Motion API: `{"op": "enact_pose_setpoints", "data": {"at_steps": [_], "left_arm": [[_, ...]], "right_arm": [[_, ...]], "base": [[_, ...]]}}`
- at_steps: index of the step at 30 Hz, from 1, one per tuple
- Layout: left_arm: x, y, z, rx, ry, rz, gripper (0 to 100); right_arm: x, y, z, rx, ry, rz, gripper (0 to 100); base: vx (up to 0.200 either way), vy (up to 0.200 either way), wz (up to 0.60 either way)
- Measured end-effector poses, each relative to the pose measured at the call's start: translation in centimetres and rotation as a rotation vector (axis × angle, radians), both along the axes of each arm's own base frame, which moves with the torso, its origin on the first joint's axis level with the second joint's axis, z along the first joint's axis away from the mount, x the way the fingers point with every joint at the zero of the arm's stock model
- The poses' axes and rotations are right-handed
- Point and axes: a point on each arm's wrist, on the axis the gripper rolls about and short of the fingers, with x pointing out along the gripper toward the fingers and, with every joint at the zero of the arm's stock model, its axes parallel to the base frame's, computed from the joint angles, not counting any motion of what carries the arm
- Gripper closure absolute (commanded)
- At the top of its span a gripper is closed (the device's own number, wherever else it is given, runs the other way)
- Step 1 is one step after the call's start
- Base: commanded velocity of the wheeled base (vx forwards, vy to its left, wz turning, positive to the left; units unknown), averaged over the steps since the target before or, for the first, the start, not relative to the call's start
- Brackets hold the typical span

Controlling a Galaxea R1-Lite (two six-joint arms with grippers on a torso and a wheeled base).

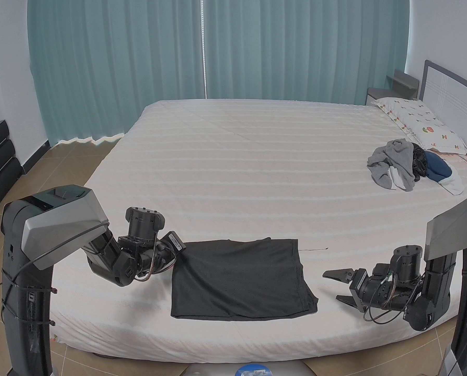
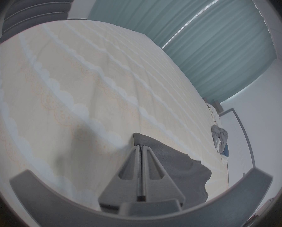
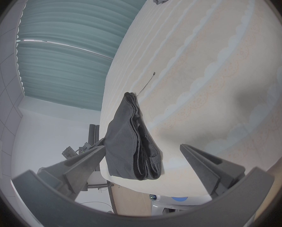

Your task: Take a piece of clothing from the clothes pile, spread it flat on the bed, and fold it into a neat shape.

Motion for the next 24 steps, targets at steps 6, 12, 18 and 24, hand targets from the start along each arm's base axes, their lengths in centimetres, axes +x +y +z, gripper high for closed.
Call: {"op": "enact_pose_setpoints", "data": {"at_steps": [6, 12, 18, 24], "left_arm": [[0.27, 0.16, 0.02, -0.011, -0.001, 0.028, 100], [0.18, 0.21, -0.08, -0.010, 0.005, 0.031, 100], [-0.07, 0.28, -0.20, -0.015, 0.018, 0.037, 0], [-0.67, 0.76, 0.36, -0.032, 0.026, 0.051, 0]], "right_arm": [[-0.04, -0.01, -0.01, 0.000, 0.002, 0.000, 0], [-0.04, -0.01, -0.01, 0.000, 0.002, 0.000, 0], [-0.04, -0.04, -0.02, -0.002, 0.002, -0.003, 0], [0.02, -0.26, 0.48, -0.015, -0.027, -0.027, 0]], "base": [[0.000, 0.000, 0.00], [0.000, 0.000, 0.00], [0.000, 0.000, 0.00], [0.000, 0.000, 0.00]]}}
